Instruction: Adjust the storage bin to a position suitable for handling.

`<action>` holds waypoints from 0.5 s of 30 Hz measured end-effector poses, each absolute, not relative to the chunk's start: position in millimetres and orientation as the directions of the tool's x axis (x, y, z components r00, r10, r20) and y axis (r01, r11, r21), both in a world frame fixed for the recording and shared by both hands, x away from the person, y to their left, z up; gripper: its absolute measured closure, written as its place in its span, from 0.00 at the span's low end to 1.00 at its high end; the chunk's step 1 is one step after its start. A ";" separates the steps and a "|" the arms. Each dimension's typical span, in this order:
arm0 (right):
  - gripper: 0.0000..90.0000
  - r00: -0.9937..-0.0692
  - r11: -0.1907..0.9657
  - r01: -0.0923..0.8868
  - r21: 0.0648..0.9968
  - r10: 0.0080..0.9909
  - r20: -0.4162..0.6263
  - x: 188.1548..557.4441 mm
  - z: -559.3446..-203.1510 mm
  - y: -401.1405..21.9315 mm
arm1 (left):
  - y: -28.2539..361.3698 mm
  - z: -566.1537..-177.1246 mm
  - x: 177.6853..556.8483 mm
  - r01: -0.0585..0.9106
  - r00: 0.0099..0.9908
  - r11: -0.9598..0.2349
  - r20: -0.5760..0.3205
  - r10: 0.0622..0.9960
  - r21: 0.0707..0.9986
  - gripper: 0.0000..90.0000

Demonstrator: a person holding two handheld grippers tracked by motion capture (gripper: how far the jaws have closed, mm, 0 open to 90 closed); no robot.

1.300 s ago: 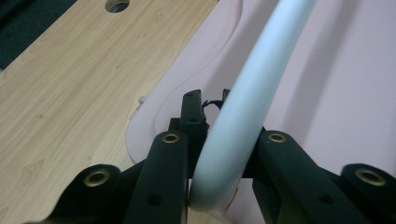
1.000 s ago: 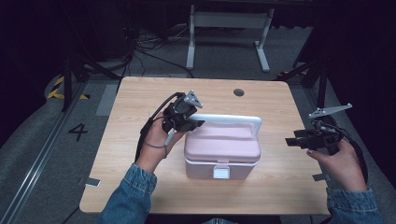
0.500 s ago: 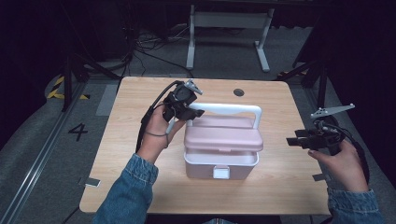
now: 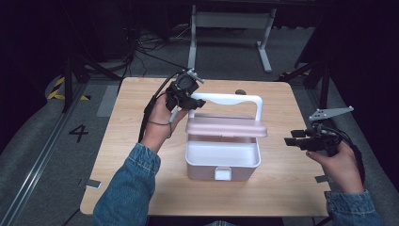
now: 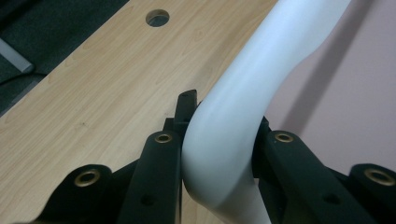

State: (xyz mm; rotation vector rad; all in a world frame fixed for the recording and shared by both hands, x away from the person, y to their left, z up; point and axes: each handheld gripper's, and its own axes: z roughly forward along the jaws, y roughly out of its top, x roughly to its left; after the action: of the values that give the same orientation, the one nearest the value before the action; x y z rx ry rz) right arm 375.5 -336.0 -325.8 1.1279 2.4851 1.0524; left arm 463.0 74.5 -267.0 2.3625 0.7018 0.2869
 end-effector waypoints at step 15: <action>1.00 -0.830 0.302 0.200 0.932 0.558 -0.003 350.7 -336.7 -278.6 | 72.5 -265.2 470.9 0.420 0.824 -0.642 0.026 0.566 0.641 0.83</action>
State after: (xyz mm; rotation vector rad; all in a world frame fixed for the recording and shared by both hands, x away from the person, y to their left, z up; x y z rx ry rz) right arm 350.7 -278.6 -336.7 0.6840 2.2488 1.5367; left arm 470.9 72.5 -265.2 2.3612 0.7201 0.2964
